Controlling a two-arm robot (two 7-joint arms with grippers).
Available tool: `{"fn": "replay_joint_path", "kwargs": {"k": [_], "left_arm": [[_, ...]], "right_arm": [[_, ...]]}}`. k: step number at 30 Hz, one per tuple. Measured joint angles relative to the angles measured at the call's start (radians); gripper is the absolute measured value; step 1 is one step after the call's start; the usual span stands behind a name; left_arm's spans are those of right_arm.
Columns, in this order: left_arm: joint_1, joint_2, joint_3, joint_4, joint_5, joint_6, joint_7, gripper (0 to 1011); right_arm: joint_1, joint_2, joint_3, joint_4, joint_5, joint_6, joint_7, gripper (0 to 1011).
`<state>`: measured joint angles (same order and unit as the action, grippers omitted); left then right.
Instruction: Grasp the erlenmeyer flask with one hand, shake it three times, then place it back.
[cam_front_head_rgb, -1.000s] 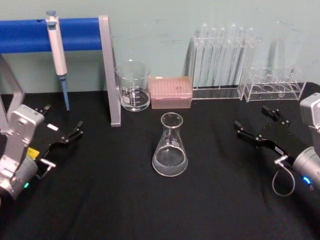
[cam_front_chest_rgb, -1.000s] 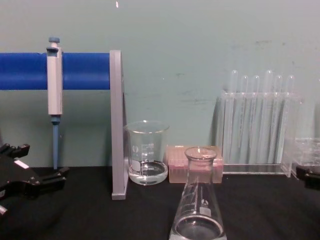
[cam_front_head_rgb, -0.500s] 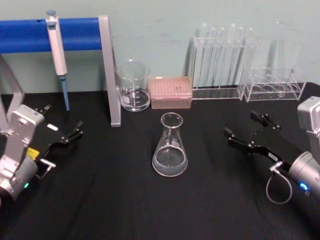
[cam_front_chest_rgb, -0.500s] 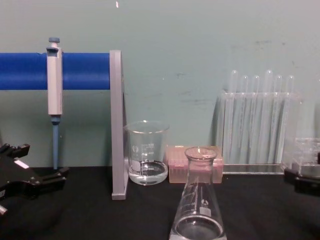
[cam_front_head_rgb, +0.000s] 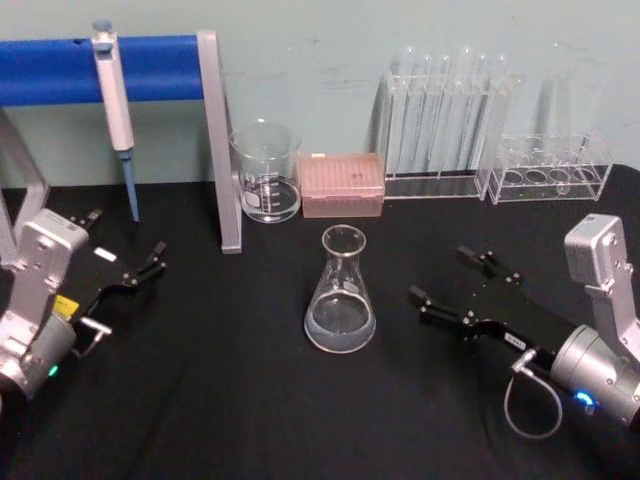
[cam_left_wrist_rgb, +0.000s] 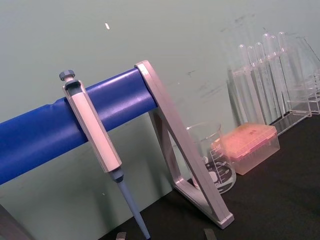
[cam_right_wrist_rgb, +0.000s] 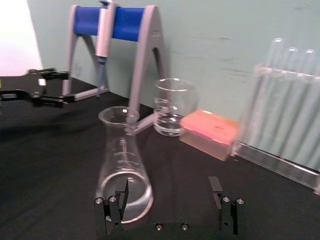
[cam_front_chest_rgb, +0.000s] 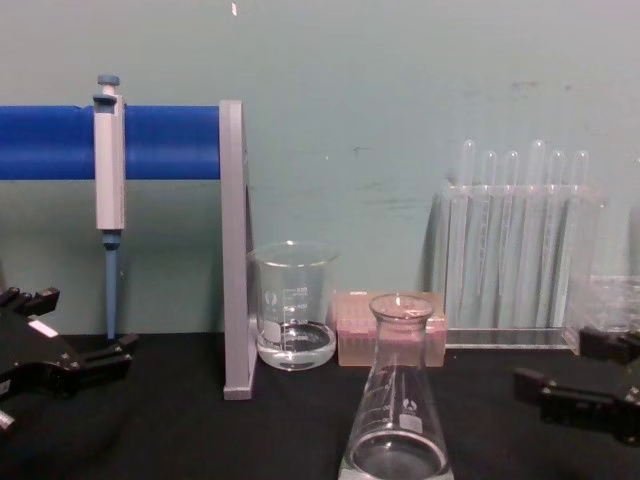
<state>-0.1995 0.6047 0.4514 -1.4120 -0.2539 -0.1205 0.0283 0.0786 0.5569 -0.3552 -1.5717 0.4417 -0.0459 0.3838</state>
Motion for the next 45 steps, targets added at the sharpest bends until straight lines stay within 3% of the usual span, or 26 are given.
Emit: {"fn": "replay_joint_path", "kwargs": {"k": [18,45], "left_arm": [[0.000,0.000,0.000,0.000,0.000,0.000,0.000,1001],[0.000,0.000,0.000,0.000,0.000,0.000,0.000,1001]], "right_arm": [[0.030,-0.050,-0.036,0.008,-0.045,0.011,0.091,1002],[0.169,-0.178,-0.092,0.168,-0.154,-0.019,0.091,1002]]}}
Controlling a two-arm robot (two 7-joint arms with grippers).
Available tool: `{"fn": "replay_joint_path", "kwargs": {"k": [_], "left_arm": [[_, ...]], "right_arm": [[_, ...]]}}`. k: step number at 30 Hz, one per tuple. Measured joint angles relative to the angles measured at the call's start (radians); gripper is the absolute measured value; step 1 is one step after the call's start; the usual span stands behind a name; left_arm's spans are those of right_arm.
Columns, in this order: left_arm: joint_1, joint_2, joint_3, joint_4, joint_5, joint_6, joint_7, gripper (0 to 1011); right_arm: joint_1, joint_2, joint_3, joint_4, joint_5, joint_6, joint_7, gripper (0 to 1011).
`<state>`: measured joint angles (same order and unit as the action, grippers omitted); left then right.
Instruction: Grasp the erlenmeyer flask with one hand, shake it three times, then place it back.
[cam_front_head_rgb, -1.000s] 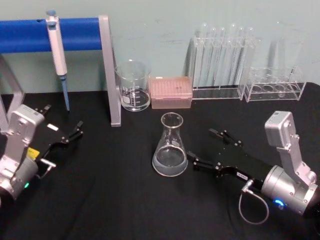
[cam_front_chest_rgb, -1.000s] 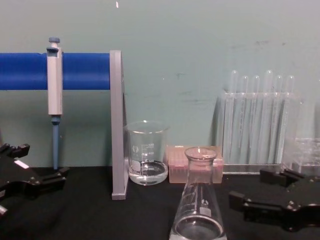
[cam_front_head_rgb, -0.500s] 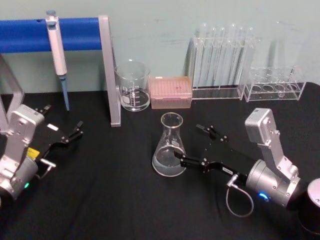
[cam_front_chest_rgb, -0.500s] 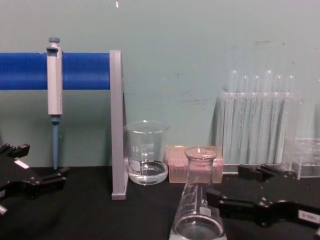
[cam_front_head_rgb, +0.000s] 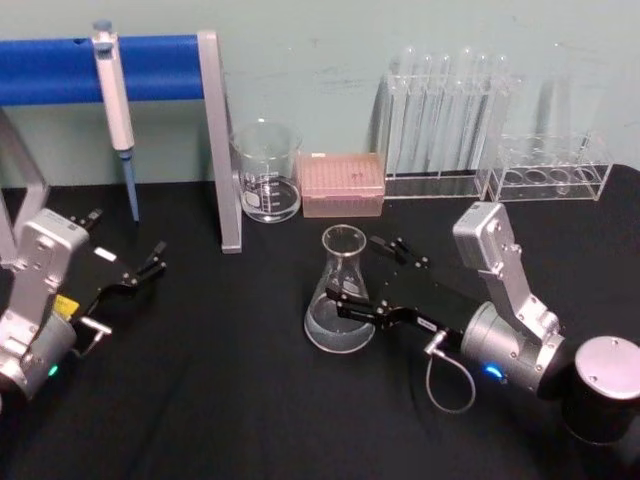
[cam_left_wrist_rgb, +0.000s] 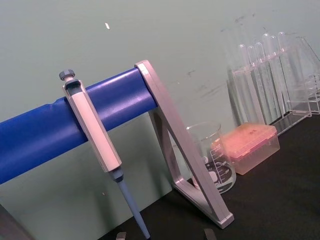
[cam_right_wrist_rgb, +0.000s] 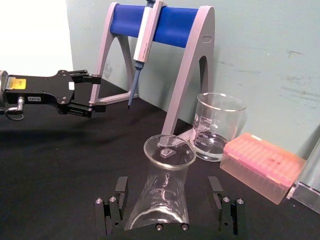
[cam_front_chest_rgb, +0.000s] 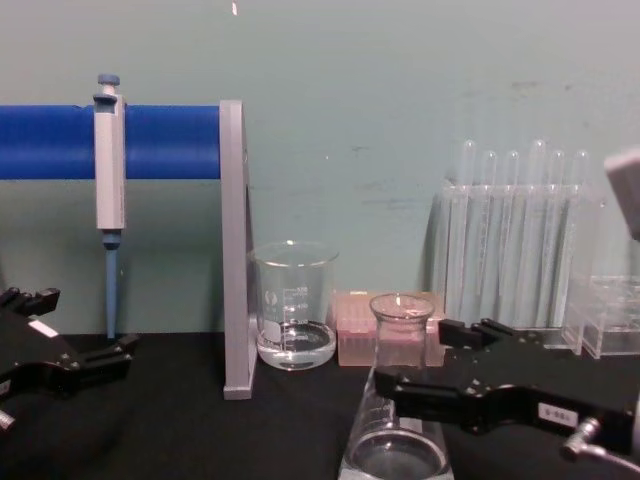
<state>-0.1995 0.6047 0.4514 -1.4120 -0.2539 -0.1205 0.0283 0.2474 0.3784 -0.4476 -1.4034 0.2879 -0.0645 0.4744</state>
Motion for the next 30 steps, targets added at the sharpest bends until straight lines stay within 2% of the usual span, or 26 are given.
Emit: {"fn": "replay_joint_path", "kwargs": {"k": [18,30], "left_arm": [[0.000,0.000,0.000,0.000,0.000,0.000,0.000,1000],[0.000,0.000,0.000,0.000,0.000,0.000,0.000,1001]], "right_arm": [[0.070,-0.062,-0.017,0.093,-0.023,-0.015,0.011,1002],[0.087,-0.078,-0.022,0.116,-0.030,-0.017,0.013,1002]]}}
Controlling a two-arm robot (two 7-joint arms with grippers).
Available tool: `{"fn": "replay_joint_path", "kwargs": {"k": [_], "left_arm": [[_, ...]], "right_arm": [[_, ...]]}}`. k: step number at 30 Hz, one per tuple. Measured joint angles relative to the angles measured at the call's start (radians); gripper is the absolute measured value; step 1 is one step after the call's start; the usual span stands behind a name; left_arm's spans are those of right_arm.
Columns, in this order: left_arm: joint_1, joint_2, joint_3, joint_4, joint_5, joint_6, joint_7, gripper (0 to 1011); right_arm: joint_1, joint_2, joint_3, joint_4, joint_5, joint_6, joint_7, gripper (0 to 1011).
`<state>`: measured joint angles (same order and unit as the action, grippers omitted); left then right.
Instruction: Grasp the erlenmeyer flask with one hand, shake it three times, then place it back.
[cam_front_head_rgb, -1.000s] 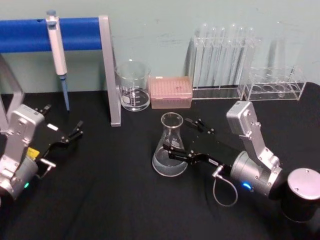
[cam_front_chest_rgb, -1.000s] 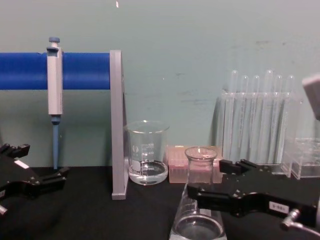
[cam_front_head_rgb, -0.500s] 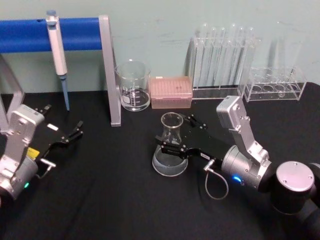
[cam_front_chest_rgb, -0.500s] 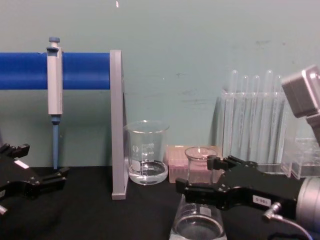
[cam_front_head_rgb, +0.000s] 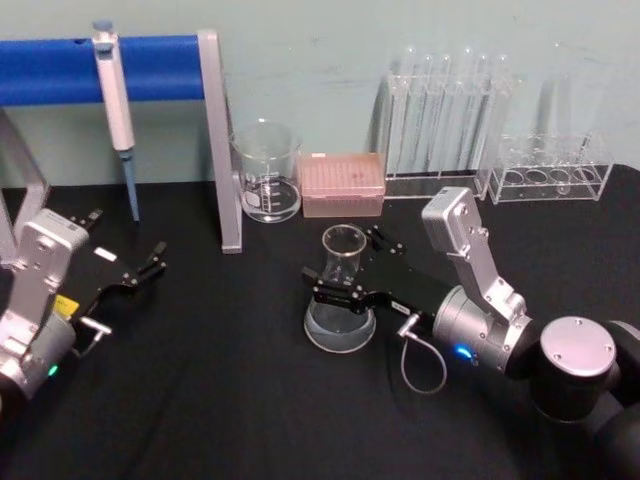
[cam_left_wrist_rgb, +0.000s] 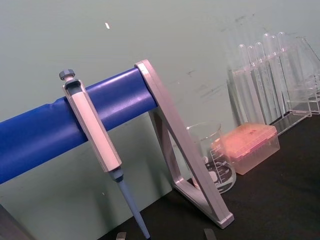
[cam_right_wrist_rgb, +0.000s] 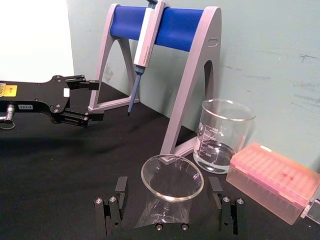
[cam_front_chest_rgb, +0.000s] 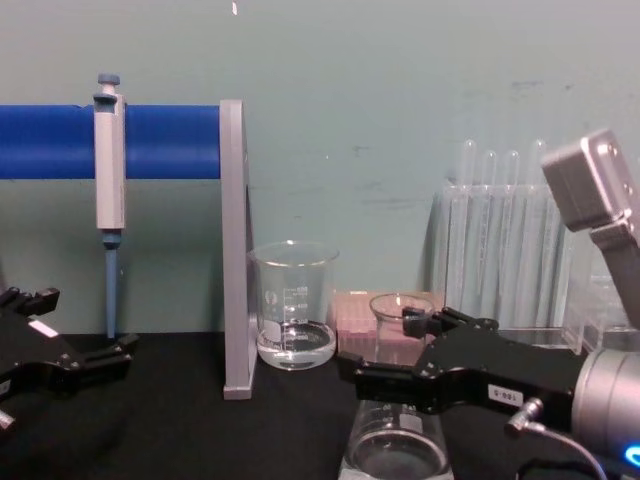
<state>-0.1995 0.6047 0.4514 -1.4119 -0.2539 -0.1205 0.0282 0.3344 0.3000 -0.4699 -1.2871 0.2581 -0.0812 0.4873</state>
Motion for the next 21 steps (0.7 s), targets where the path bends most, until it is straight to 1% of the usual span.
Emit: {"fn": "replay_joint_path", "kwargs": {"k": [9,21], "left_arm": [[0.000,0.000,0.000,0.000,0.000,0.000,0.000,1001],[0.000,0.000,0.000,0.000,0.000,0.000,0.000,1001]], "right_arm": [[0.006,-0.010,0.001,0.011,0.000,0.007,-0.005,1002],[0.008,-0.011,0.002,0.013,0.000,0.007,-0.006,1002]]}}
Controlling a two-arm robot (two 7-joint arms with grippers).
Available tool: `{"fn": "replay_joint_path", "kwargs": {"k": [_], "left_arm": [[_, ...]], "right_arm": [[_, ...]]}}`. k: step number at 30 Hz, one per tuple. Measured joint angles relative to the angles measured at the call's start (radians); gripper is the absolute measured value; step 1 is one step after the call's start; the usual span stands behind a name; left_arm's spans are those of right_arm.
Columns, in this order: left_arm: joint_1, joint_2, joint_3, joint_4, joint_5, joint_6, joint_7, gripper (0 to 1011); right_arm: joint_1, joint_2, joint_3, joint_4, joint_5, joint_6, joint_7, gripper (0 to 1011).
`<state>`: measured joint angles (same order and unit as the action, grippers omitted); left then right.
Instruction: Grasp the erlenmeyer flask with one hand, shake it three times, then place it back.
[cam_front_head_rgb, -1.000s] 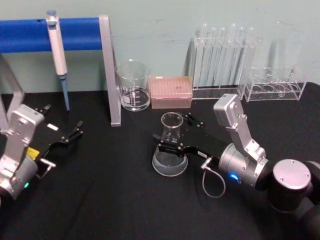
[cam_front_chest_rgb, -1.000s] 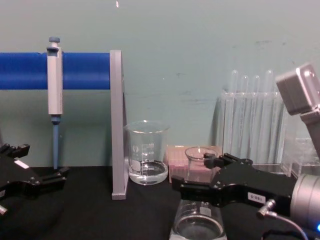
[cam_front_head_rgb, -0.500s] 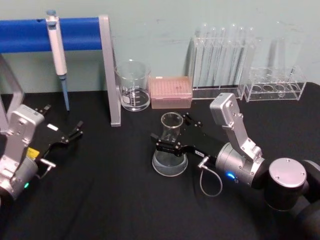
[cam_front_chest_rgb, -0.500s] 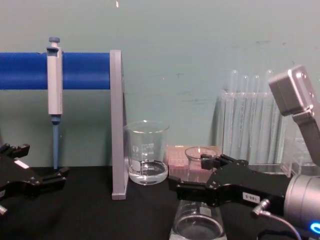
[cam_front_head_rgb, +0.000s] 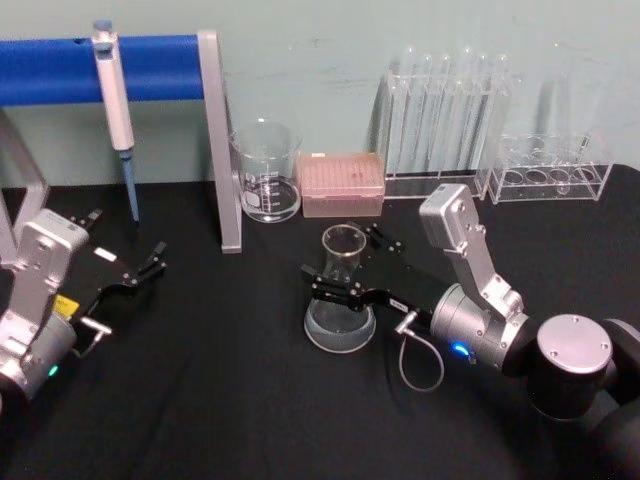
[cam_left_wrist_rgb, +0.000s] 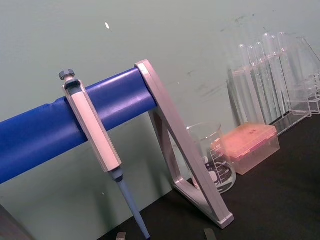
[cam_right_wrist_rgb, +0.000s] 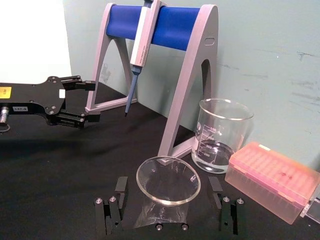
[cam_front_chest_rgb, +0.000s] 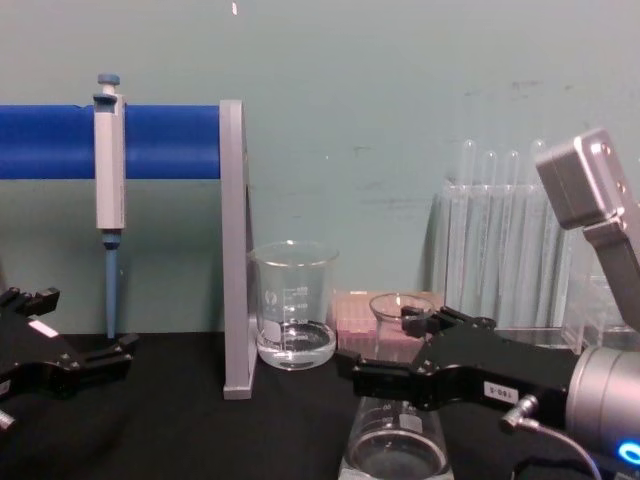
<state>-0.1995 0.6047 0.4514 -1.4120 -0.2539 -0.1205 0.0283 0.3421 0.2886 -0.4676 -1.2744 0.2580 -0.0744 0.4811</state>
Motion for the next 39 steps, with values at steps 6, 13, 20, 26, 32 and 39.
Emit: {"fn": "replay_joint_path", "kwargs": {"k": [6,13,20,26,32,39], "left_arm": [[0.000,0.000,0.000,0.000,0.000,0.000,0.000,1001],[0.000,0.000,0.000,0.000,0.000,0.000,0.000,1001],[0.000,0.000,0.000,0.000,0.000,0.000,0.000,1001],[0.000,0.000,0.000,0.000,0.000,0.000,0.000,1001],[0.000,0.000,0.000,0.000,0.000,0.000,0.000,1001],[0.000,0.000,0.000,0.000,0.000,0.000,0.000,1001]], "right_arm": [[0.000,0.000,0.000,0.000,0.000,0.000,0.000,977],[-0.001,0.001,0.000,0.000,0.000,0.001,0.000,794],[-0.001,0.001,0.000,-0.001,0.000,0.001,0.000,578],[-0.001,0.001,0.000,-0.001,0.001,0.001,0.000,451],[-0.001,0.001,0.000,-0.002,0.001,0.001,0.000,451],[-0.001,0.001,0.000,-0.002,0.004,0.001,0.001,451]]}}
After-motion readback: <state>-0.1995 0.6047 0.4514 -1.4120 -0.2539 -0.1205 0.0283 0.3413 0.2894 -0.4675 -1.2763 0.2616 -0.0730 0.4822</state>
